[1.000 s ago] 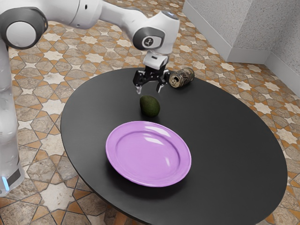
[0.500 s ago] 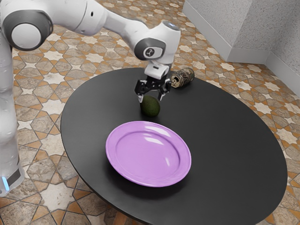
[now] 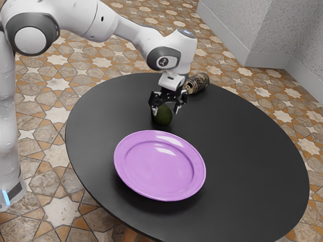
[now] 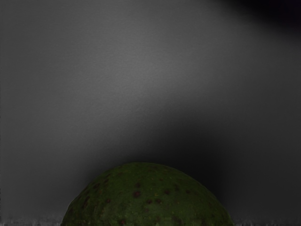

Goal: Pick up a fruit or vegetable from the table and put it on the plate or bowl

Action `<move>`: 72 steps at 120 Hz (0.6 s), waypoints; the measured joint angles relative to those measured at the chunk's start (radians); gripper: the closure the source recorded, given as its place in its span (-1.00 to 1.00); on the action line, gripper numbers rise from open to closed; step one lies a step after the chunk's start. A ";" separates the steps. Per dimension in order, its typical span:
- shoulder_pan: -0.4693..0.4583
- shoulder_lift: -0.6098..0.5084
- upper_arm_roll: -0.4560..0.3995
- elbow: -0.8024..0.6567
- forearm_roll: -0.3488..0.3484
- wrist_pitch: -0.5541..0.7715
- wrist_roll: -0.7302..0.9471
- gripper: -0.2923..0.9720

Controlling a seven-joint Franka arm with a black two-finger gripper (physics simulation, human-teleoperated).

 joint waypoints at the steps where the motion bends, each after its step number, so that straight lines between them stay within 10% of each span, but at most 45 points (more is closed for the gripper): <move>1: 0.001 0.000 0.000 0.000 0.000 0.000 0.000 -0.52; 72: 0.004 0.032 0.029 -0.006 -0.001 0.026 -0.017 -0.52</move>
